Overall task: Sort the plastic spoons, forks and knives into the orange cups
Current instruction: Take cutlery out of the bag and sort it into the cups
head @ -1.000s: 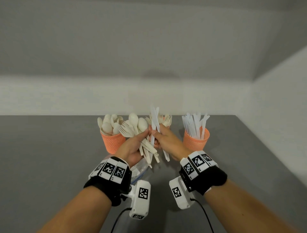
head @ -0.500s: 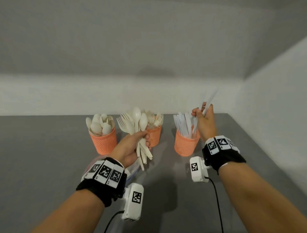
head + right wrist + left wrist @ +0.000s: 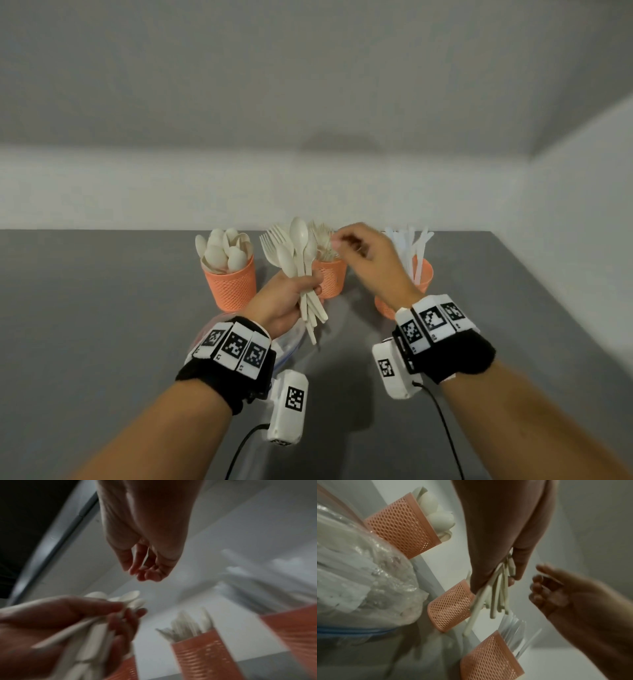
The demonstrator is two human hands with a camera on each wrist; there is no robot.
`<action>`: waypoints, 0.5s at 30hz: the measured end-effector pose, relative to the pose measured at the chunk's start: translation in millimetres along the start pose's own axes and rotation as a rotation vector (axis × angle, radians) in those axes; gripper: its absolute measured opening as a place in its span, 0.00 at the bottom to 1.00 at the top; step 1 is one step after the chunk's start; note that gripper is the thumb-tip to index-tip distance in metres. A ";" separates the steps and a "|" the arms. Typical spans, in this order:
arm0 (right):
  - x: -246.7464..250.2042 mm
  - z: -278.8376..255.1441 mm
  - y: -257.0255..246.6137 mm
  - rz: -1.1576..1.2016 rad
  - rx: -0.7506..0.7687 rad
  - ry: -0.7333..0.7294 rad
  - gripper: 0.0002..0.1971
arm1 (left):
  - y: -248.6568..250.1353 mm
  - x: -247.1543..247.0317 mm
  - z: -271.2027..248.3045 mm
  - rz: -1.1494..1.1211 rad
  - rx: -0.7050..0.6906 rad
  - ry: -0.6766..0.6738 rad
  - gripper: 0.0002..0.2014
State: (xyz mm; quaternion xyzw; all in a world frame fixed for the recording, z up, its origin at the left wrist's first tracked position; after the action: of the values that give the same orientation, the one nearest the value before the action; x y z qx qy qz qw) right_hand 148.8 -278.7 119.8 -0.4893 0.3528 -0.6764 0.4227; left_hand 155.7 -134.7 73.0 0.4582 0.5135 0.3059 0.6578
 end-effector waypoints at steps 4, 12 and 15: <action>-42.9 -17.2 -19.9 -0.143 -0.045 -0.194 0.17 | 1.9 -5.6 -6.2 0.148 -0.182 -0.028 0.10; -54.7 -7.9 -19.9 -0.260 -0.108 -0.087 0.08 | 19.6 9.9 -22.7 0.162 -0.224 -0.071 0.16; -60.8 -7.1 -20.4 -0.258 -0.053 -0.023 0.11 | 23.6 13.6 -26.4 0.157 -0.227 -0.072 0.16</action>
State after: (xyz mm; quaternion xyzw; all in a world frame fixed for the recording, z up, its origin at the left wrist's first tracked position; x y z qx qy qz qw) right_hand 147.3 -214.5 114.0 -0.5494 0.2999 -0.7099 0.3229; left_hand 136.0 -105.9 87.8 0.4305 0.4142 0.3957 0.6975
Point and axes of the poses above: each hand's wrist, its own z-axis towards the middle knuckle, its own x-axis out of the back of the hand, y = z × x, the point moved 2 cm from there along z, towards the middle knuckle, and after that the axes turned 13 degrees about -x, right-handed, at the moved point
